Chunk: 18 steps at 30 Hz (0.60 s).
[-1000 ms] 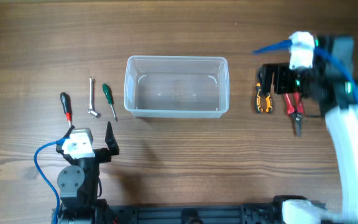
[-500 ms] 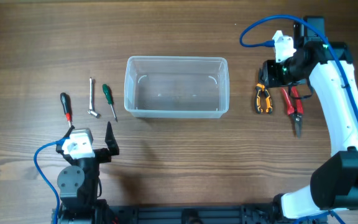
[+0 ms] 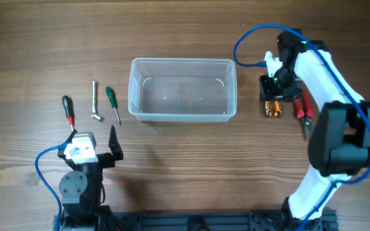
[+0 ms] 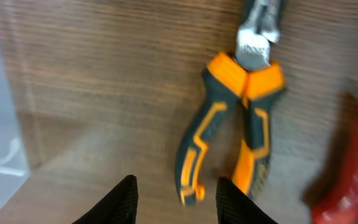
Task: Pack container
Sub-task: 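Move the right gripper over the orange pliers and grasp them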
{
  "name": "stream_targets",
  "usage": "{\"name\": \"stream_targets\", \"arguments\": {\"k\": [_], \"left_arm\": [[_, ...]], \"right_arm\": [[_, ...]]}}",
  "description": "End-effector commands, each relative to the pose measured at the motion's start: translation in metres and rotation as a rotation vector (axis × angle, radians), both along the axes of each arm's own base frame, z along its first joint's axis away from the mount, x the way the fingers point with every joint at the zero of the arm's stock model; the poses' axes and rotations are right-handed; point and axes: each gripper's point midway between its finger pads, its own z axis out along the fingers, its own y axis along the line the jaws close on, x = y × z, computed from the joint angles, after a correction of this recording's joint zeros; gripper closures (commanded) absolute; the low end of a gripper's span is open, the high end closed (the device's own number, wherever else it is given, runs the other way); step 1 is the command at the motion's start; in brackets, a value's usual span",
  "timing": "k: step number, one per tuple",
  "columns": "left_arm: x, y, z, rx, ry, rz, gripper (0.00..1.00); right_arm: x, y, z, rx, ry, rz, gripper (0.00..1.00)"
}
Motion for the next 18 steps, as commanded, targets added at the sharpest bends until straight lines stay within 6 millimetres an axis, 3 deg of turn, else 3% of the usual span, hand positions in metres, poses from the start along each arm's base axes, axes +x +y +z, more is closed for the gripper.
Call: {"name": "stream_targets", "arguments": {"k": [1, 14, 18], "left_arm": [[0.000, 0.002, -0.001, 0.017, -0.003, 0.008, 0.00], [0.000, 0.002, -0.001, 0.017, -0.003, 0.008, 0.00], [0.000, 0.002, -0.001, 0.017, -0.003, 0.008, 0.00]], "right_arm": [[0.006, 0.000, -0.011, -0.018, 0.002, 0.005, 0.59], [0.022, -0.009, -0.014, -0.062, -0.054, -0.114, 0.60], [0.012, -0.010, -0.037, -0.067, 0.022, -0.108, 0.60]]}}
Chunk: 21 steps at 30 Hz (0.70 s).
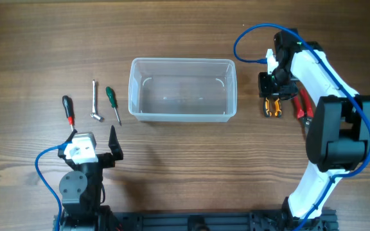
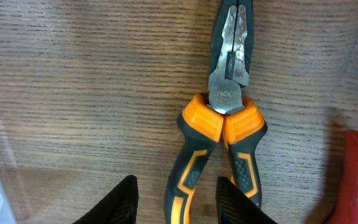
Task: Pack container
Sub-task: 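Move the right gripper over the orange pliers and grasp them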
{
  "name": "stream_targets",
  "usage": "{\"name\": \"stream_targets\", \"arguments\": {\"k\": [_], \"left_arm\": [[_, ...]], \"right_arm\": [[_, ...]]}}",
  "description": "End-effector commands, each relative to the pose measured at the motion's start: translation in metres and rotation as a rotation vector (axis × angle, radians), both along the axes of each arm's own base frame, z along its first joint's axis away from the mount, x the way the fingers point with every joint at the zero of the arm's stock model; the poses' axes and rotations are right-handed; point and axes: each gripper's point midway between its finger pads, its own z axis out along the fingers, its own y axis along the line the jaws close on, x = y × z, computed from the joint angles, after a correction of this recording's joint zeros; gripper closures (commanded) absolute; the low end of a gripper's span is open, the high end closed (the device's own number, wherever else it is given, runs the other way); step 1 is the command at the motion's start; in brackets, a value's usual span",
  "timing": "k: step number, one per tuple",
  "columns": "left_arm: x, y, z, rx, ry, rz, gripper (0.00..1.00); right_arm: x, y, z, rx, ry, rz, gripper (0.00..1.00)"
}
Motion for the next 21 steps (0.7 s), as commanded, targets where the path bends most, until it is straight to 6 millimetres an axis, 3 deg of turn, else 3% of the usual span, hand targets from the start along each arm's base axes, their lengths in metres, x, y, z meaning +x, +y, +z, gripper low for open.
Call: {"name": "stream_targets", "arguments": {"k": [1, 5, 7, 9, 10, 12, 13, 17, 19, 21], "left_arm": [[0.000, 0.002, -0.001, 0.017, -0.003, 0.008, 0.00], [0.000, 0.002, -0.001, 0.017, -0.003, 0.008, 0.00], [0.000, 0.002, -0.001, 0.017, -0.003, 0.008, 0.00], [0.000, 0.002, -0.001, 0.017, -0.003, 0.008, 0.00], [0.000, 0.002, -0.001, 0.017, -0.003, 0.008, 0.00], [0.000, 0.002, -0.001, 0.017, -0.003, 0.008, 0.00], [0.000, 0.002, -0.001, 0.017, -0.003, 0.008, 0.00], [0.000, 0.002, -0.001, 0.017, -0.003, 0.008, 0.00], [0.000, 0.002, -0.001, 0.017, -0.003, 0.008, 0.00], [0.000, 0.002, -0.001, 0.017, -0.003, 0.008, 0.00]], "right_arm": [[-0.008, -0.005, -0.026, -0.027, 0.080, -0.007, 0.60], [-0.014, -0.005, -0.037, -0.028, 0.119, -0.007, 0.57], [-0.012, -0.005, -0.037, -0.027, 0.113, -0.009, 0.44], [-0.011, -0.005, -0.037, -0.027, 0.108, -0.009, 0.38], [-0.011, -0.005, -0.038, -0.027, 0.107, -0.009, 0.43], [-0.010, -0.006, -0.038, -0.027, 0.105, -0.004, 0.73], [-0.010, -0.005, -0.038, -0.027, 0.103, -0.005, 0.78], [-0.008, -0.005, -0.038, -0.027, 0.094, -0.005, 0.82], [-0.006, -0.005, -0.038, -0.026, 0.086, -0.006, 0.96], [-0.003, -0.005, -0.037, -0.026, 0.078, -0.006, 0.96]]}}
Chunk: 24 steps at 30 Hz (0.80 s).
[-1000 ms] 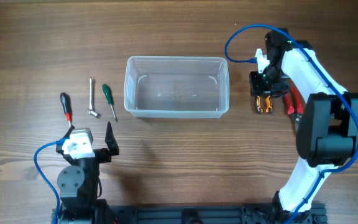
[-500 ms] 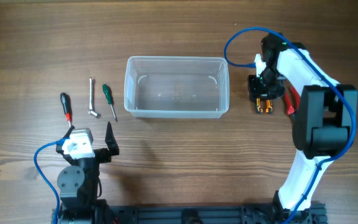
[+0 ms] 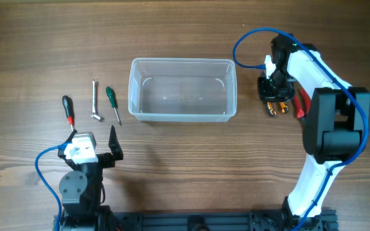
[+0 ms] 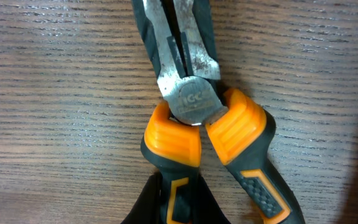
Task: Pack container
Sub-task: 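Move the right gripper over the orange pliers and grasp them, then lift the orange pliers and lower them into the container, release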
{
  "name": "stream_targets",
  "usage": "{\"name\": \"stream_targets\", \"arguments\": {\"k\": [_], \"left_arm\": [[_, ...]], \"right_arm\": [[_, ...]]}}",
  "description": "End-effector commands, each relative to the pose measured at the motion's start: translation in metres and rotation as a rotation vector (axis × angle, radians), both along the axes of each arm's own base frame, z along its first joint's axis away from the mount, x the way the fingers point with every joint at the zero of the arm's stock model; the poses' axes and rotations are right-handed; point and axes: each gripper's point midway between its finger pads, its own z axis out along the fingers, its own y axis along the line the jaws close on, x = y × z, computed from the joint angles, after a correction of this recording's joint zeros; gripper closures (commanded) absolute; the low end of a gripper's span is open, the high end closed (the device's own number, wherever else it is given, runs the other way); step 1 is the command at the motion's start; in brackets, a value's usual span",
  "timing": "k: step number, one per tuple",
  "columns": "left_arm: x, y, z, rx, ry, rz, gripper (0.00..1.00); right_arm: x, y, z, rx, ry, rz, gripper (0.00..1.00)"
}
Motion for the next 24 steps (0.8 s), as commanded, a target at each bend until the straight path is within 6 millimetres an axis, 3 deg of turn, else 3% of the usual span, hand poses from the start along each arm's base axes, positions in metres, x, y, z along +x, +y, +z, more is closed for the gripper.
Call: {"name": "stream_targets", "arguments": {"k": [1, 5, 9, 13, 15, 16, 19, 20, 24], "left_arm": [[0.000, 0.002, -0.001, 0.017, -0.003, 0.008, 0.00], [0.000, 0.002, -0.001, 0.017, -0.003, 0.008, 0.00], [0.000, 0.002, -0.001, 0.017, -0.003, 0.008, 0.00], [0.000, 0.002, -0.001, 0.017, -0.003, 0.008, 0.00], [0.000, 0.002, -0.001, 0.017, -0.003, 0.008, 0.00], [0.000, 0.002, -0.001, 0.017, -0.003, 0.008, 0.00], [0.000, 0.002, -0.001, 0.017, -0.003, 0.008, 0.00], [0.000, 0.002, -0.001, 0.017, -0.003, 0.008, 0.00], [0.000, 0.002, -0.001, 0.017, -0.003, 0.008, 0.00]], "right_arm": [[0.007, 0.001, -0.010, 0.001, -0.005, 0.001, 0.96], [0.013, 0.004, 0.008, 0.016, -0.018, 0.000, 0.96], [0.037, 0.011, 0.053, 0.057, -0.116, 0.003, 0.96], [0.070, 0.024, 0.139, 0.132, -0.318, 0.032, 0.96], [0.076, 0.040, 0.190, 0.185, -0.439, 0.150, 0.96], [0.076, 0.048, 0.213, 0.187, -0.497, 0.226, 0.96], [0.064, 0.075, 0.254, 0.195, -0.606, 0.409, 0.96], [0.055, 0.092, 0.269, 0.215, -0.645, 0.499, 0.96], [0.021, 0.153, 0.298, 0.271, -0.711, 0.755, 0.96]]}}
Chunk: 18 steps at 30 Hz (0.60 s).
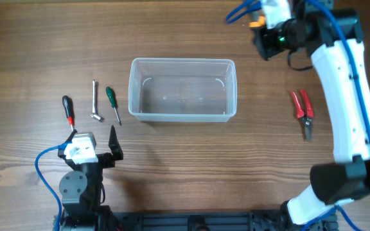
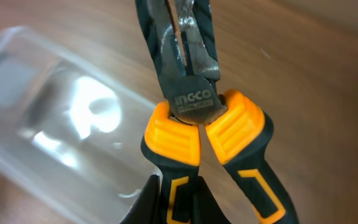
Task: Pack container
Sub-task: 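Lift the orange pliers and lower them into the container, release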
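Observation:
Orange-and-black pliers [image 2: 191, 118] hang in the air, with my right gripper [image 2: 178, 190] shut on the left handle. In the overhead view that gripper [image 1: 268, 29] is raised past the far right corner of the clear plastic container [image 1: 182, 114], and an orange tip of the pliers [image 1: 255, 24] shows beside it. The container [image 2: 55, 124] lies blurred below the pliers and holds nothing. My left gripper [image 1: 111, 144] is parked at the near left, and whether it is open does not show.
Red-handled pliers [image 1: 302, 110] lie on the table right of the container. Left of it lie a green screwdriver [image 1: 112, 102], a small metal L-shaped key [image 1: 95, 101] and a red-and-black screwdriver [image 1: 67, 109]. The right arm arches over the table's right side.
My right gripper, then shut on the orange pliers lying on the table right of the container, now holds them in the air by the container's far right corner.
My right gripper was open above the orange pliers' handles. It was then lower, still open, with the left handle between its fingers. Then it was shut on that handle on the table. Now the pliers are off the table, over the container's corner. The left arm stayed parked.

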{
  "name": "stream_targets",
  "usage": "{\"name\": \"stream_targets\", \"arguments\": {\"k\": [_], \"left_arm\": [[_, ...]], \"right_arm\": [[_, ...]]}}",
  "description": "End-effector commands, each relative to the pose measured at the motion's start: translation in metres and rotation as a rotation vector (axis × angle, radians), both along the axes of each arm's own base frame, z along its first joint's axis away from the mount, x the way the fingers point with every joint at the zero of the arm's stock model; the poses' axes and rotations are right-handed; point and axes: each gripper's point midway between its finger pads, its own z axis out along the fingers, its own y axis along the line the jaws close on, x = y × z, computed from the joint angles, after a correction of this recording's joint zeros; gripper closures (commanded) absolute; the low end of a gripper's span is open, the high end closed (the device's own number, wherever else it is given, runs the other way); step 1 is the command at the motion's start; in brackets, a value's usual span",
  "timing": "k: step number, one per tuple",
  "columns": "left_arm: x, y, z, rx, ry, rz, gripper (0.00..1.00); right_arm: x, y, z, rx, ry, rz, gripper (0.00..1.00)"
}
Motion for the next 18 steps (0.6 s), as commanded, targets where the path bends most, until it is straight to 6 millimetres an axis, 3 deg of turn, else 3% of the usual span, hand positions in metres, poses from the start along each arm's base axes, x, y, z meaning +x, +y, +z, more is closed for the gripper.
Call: {"name": "stream_targets", "arguments": {"k": [1, 5, 8, 11, 14, 18], "left_arm": [[0.000, 0.002, -0.001, 0.017, -0.003, 0.008, 0.00], [0.000, 0.002, -0.001, 0.017, -0.003, 0.008, 0.00], [0.000, 0.002, -0.001, 0.017, -0.003, 0.008, 0.00], [0.000, 0.002, -0.001, 0.017, -0.003, 0.008, 0.00], [0.000, 0.002, -0.001, 0.017, -0.003, 0.008, 0.00], [0.000, 0.002, -0.001, 0.017, -0.003, 0.008, 0.00]], "right_arm": [[-0.028, 0.060, 0.029, 0.008, -0.106, 0.272, 0.96], [-0.061, 0.127, 0.018, -0.043, -0.134, 0.542, 0.96], [-0.071, 0.153, -0.003, -0.100, -0.116, 0.644, 0.96], [-0.075, 0.162, -0.036, -0.138, -0.022, 0.671, 0.96], [-0.075, 0.160, -0.096, -0.190, 0.161, 0.679, 0.96], [-0.077, 0.157, -0.157, -0.237, 0.332, 0.677, 0.96]]}}
